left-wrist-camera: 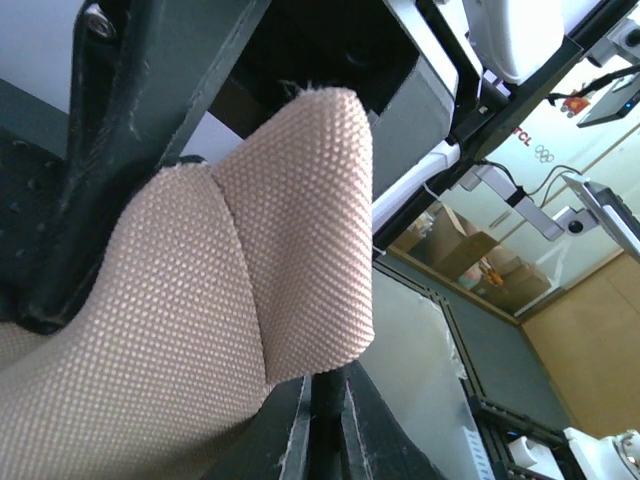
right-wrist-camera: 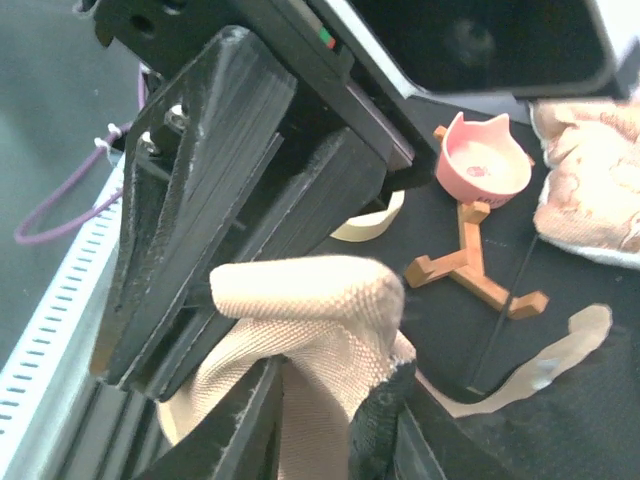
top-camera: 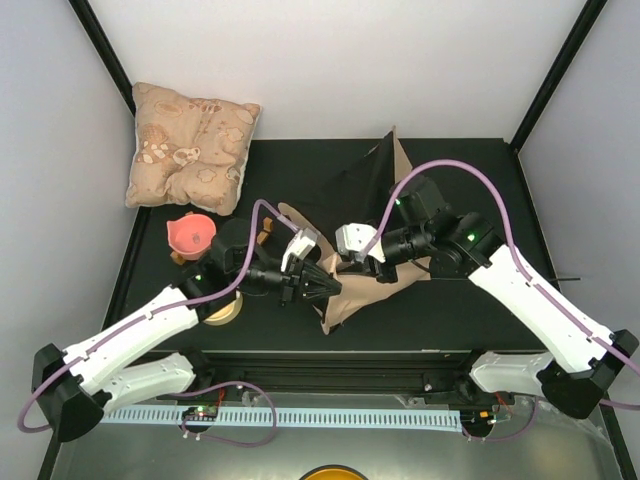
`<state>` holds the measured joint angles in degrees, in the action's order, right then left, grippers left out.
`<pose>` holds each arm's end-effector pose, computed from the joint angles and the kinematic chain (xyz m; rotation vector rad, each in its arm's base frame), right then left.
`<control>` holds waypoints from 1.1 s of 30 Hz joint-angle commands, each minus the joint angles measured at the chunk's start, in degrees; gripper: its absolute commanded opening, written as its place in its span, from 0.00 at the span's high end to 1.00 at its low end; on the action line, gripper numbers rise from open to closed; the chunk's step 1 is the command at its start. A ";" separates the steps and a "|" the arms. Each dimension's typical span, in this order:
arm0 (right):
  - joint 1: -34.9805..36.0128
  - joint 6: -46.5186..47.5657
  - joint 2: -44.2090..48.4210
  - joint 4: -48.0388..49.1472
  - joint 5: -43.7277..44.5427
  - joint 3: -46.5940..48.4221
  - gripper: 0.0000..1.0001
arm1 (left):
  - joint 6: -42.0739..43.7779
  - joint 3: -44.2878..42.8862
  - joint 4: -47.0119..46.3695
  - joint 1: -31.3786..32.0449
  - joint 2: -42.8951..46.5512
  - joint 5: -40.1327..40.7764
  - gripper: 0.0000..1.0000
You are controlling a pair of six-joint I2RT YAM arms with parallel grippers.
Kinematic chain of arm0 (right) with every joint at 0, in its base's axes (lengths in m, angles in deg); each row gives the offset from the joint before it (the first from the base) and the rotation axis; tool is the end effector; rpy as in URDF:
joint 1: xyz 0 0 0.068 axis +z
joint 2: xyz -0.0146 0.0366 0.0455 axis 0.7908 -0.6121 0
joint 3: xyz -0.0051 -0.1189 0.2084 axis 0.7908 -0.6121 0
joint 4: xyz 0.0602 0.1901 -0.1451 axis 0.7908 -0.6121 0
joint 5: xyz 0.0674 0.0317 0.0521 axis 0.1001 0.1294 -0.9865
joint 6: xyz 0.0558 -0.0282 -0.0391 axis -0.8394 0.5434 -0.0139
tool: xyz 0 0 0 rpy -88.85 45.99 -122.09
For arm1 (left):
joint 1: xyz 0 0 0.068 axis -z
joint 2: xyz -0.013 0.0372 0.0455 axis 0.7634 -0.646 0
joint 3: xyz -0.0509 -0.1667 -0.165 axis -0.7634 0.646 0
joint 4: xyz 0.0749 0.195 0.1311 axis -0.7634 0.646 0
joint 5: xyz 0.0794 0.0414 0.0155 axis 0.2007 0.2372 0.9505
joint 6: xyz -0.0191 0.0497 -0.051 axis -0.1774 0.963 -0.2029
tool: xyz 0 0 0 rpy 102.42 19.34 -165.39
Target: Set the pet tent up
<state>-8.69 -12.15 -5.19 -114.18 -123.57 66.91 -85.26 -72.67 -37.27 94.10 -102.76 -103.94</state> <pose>0.1531 0.1987 0.3426 -1.7469 1.4138 0.7946 0.1355 -0.2026 0.2999 1.0432 1.7485 -1.6995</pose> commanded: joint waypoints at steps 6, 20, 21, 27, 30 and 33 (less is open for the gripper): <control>1.01 -11.54 3.93 5.83 5.65 -1.04 0.58 | 5.52 -3.77 16.35 -0.26 2.41 10.27 0.98; -1.74 -34.26 19.07 18.99 20.02 -8.74 0.48 | 3.90 -2.02 32.38 -14.70 13.60 31.83 0.98; -1.80 -35.91 20.03 19.19 21.08 -9.40 0.42 | 3.45 -1.85 33.24 -16.45 14.31 32.54 0.98; -1.75 -45.57 29.75 27.82 23.43 -20.67 0.36 | -0.46 1.16 34.53 -29.74 18.00 31.25 0.98; -1.68 -49.77 34.37 35.85 17.92 -29.00 0.35 | -3.38 3.25 32.44 -37.16 17.57 26.66 0.98; -1.67 -52.19 36.64 42.15 11.69 -35.03 0.34 | -7.28 6.40 26.37 -44.94 18.01 20.16 0.98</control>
<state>-10.24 -58.01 29.39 -83.59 -104.88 37.75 -86.09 -69.63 -8.51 56.86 -84.72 -78.17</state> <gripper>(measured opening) 0.657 0.056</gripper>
